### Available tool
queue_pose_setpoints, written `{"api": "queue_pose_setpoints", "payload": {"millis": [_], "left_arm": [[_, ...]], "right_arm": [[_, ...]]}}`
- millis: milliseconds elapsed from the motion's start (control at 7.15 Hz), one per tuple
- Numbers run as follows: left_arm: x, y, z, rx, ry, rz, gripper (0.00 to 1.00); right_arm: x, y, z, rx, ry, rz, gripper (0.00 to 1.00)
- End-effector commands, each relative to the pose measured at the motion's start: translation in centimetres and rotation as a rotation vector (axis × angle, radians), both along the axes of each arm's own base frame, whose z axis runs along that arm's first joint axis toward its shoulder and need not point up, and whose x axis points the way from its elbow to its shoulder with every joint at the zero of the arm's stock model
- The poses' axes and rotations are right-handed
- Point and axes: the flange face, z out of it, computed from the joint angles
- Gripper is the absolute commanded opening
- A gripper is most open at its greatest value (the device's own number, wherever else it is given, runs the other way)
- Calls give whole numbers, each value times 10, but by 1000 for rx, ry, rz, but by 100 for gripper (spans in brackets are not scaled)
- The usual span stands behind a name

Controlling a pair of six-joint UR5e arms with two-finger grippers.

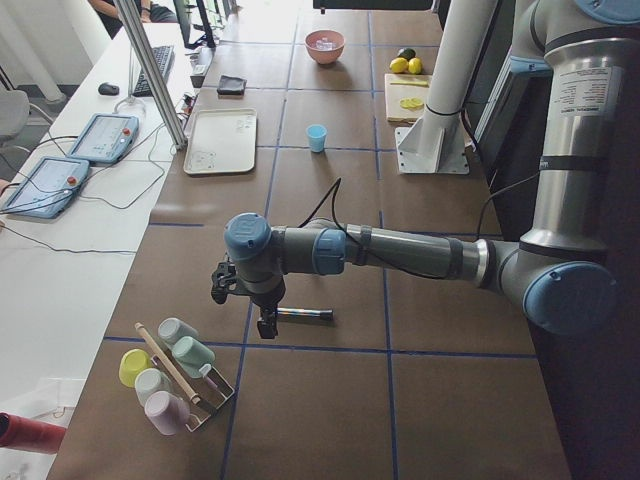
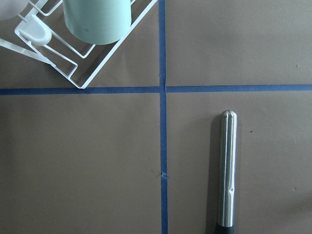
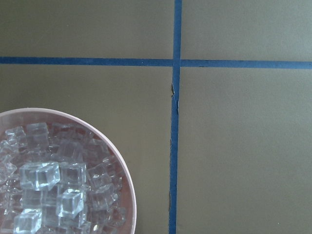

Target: Mash ice and strawberries in cup

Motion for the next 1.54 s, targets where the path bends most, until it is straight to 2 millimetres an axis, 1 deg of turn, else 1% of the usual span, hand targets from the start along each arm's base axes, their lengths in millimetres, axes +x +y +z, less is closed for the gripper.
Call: {"api": "queue_pose_setpoints", "payload": {"millis": [0, 280, 420, 979, 1119, 1259, 1399], "left_arm": [[0, -4, -9, 25, -2, 3, 100], [0, 0, -6, 19, 1, 3, 100], [0, 0, -6, 19, 1, 3, 100], [0, 6, 0, 4, 3, 1, 100], [0, 7, 1, 3, 5, 1, 100], [0, 7, 0, 4, 9, 1, 100], [0, 7, -1, 5, 10, 1, 100]], "right_arm": [[0, 1, 2, -3, 1, 0, 100], [0, 2, 1, -5, -6, 0, 100], [0, 3, 4, -10, -7, -1, 100], [-1, 1, 1, -5, -17, 3, 100], [-10, 3, -9, 24, -79, -17, 100], [-28, 7, -25, 54, -96, -12, 100], [-52, 8, -44, -22, -94, 55, 100]]}}
